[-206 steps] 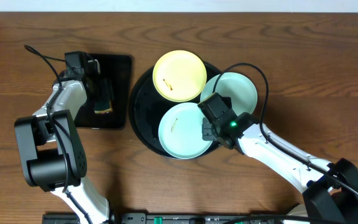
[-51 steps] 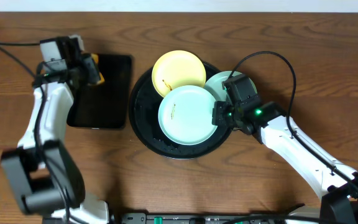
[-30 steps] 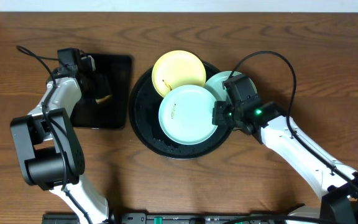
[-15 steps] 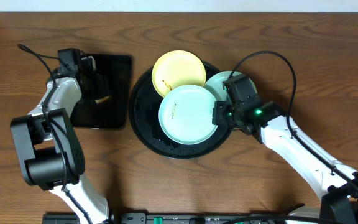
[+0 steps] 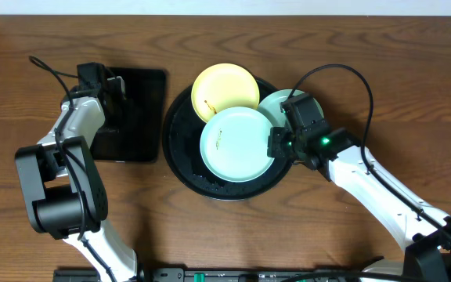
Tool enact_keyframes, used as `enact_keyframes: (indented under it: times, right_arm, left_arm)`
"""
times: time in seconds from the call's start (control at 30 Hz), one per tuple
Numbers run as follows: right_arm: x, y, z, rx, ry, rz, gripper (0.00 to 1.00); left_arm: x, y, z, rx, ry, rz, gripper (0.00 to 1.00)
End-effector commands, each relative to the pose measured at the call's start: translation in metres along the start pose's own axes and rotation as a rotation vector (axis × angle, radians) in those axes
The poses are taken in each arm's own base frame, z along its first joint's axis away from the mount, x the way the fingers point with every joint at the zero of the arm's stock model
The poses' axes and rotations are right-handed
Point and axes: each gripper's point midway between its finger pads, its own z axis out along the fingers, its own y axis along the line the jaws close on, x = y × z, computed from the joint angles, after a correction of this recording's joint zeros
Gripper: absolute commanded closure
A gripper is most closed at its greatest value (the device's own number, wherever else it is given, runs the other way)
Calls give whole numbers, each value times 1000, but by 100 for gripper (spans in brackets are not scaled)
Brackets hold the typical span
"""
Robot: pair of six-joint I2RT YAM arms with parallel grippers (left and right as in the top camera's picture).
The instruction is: Clean dirty plates on tray and stack at the side
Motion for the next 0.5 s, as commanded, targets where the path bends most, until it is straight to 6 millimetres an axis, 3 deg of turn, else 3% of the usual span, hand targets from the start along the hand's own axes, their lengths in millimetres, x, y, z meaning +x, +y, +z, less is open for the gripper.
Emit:
enact_keyframes:
  times: [0.0, 0.1, 0.13, 0.17, 0.2, 0.23, 0.33, 0.47]
  right_arm:
    - [-9, 5, -7, -13, -27, 10, 99]
    - [-9, 5, -7, -13, -27, 10, 99]
    - [-9, 5, -7, -13, -27, 10, 99]
    - [-9, 5, -7, -13, -27, 10, 99]
    - [-9, 5, -7, -13, -26, 10, 99]
    - [-9, 5, -7, -13, -26, 10, 99]
    - [-9, 5, -7, -13, -27, 10, 99]
    - [-9, 5, -7, -13, -27, 10, 98]
  left_arm:
    - [1, 0, 0, -6, 6, 9, 92]
    - [0, 0, 0, -6, 5, 9, 92]
    - [0, 0, 0, -6, 4, 9, 87]
    - [0, 0, 0, -6, 4, 9, 59]
    - [0, 0, 0, -6, 4, 9, 40]
    - [0, 0, 0, -5, 4, 9, 28]
    - [-2, 0, 0, -5, -5, 1, 19]
    - [-14, 0, 0, -4, -55, 8, 18]
